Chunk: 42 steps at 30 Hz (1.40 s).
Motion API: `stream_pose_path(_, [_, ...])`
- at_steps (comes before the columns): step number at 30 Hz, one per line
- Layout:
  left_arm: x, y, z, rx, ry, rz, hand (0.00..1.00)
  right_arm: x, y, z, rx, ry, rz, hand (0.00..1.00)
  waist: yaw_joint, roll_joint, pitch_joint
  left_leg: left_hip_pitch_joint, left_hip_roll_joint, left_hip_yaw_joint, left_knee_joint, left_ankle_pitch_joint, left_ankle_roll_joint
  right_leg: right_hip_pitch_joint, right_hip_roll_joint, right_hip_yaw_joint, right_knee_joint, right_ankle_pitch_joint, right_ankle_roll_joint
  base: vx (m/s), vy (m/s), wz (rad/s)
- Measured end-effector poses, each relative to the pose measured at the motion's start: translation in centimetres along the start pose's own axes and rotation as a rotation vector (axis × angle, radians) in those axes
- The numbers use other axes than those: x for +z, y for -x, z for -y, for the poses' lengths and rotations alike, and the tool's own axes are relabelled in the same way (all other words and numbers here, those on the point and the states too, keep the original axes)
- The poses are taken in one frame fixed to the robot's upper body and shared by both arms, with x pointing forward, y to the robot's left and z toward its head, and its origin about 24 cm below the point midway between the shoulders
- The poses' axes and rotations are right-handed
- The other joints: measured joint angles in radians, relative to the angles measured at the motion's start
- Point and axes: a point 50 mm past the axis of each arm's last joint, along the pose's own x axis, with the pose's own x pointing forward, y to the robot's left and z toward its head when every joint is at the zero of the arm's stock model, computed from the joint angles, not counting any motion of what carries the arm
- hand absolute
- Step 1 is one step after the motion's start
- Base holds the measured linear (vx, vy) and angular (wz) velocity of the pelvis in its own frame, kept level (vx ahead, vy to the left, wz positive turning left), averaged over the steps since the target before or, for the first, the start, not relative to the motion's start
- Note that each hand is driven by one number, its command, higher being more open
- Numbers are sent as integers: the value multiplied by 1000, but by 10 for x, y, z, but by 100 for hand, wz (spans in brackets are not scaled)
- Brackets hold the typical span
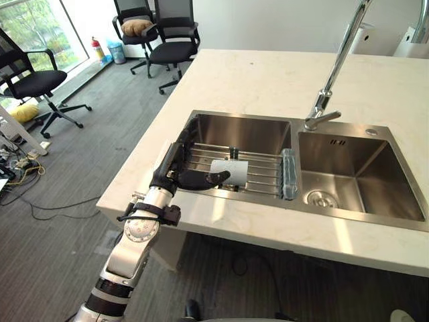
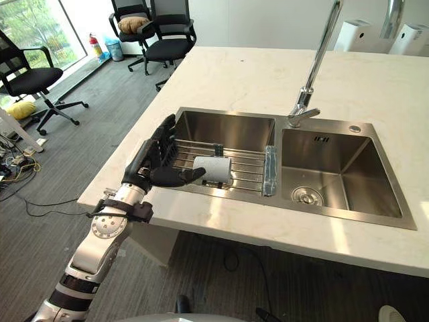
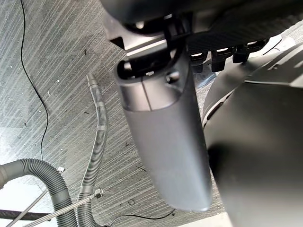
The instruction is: Walk over to the sink, pick up the cup, carry it to the dishwasher, place the cup inside the dishwasher, then close the dishwasher door
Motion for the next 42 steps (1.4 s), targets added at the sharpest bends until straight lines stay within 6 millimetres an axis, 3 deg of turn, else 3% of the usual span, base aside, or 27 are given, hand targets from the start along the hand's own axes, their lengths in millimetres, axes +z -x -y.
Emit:
stream_pose_path(9, [-8, 3, -13, -37, -215, -43, 100, 0, 1, 2, 9, -46, -11, 100, -9, -6, 0, 7, 1, 7, -1, -3, -1, 8, -1, -9, -12, 10, 0, -11, -4, -2])
stream_pose_path(16, [-3, -1, -4, -105, -257, -7, 100, 1, 1, 2, 17, -69, -14, 100, -16, -10, 2, 10, 1, 11, -1, -12, -6, 8, -1, -7, -15, 12, -2, -19, 2, -2])
stream_pose_path(21, [2, -7, 3, -133, -289, 23, 100, 1, 1, -2, 35, -80, -27, 100, -21, -31, 12, 16, 1, 23, 0, -15, -4, 8, -1, 0, -20, 15, -5, 13, -9, -8])
stream_pose_path(31, [-12, -13, 11, -163, -330, -35, 100, 1, 1, -3, 46, -105, -32, 100, -47, -42, 12, 48, 6, 72, -1, -29, -8, 16, -4, 6, -29, 24, -13, 8, -11, -14])
stream_pose_path(42, [-28, -22, 7, -74, -427, -96, 100, -8, -1, -6, 65, -154, 0, 100, -75, -60, 15, 54, 12, 115, 2, -49, -15, 0, -4, 35, -38, 27, -15, -3, -7, -12])
